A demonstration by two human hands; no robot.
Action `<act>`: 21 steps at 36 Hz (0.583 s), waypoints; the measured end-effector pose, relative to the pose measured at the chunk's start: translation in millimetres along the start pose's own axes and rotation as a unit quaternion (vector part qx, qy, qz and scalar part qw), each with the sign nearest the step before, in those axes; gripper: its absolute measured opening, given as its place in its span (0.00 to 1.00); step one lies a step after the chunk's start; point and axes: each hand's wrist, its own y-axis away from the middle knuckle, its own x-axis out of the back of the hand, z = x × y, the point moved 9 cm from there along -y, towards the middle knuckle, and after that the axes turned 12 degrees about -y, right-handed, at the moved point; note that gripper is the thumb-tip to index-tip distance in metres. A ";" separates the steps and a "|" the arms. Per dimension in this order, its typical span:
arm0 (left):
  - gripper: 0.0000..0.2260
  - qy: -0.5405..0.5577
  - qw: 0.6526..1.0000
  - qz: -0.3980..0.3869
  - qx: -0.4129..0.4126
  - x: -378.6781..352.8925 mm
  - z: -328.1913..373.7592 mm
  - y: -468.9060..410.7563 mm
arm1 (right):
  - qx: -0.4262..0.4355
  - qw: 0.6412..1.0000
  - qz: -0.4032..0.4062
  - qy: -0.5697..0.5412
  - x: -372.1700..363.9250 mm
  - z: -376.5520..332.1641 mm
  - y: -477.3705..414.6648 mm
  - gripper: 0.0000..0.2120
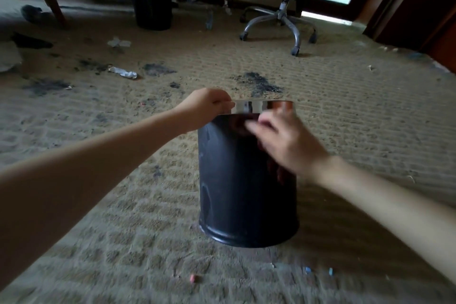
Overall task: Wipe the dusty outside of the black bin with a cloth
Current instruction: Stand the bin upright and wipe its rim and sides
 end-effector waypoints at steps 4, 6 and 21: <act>0.08 -0.011 1.000 0.000 -0.008 0.8 3.8 0.4 | 0.000 0.997 0.056 0.060 7.5 19.1 -11.6 0.11; 0.10 -0.008 1.000 -0.005 -0.007 0.1 4.1 0.2 | 0.008 0.997 0.054 0.055 -1.9 10.5 -7.5 0.12; 0.11 -0.007 1.000 -0.012 0.008 -0.7 12.5 -0.5 | 0.195 0.968 -0.155 0.022 -63.5 -73.7 114.0 0.16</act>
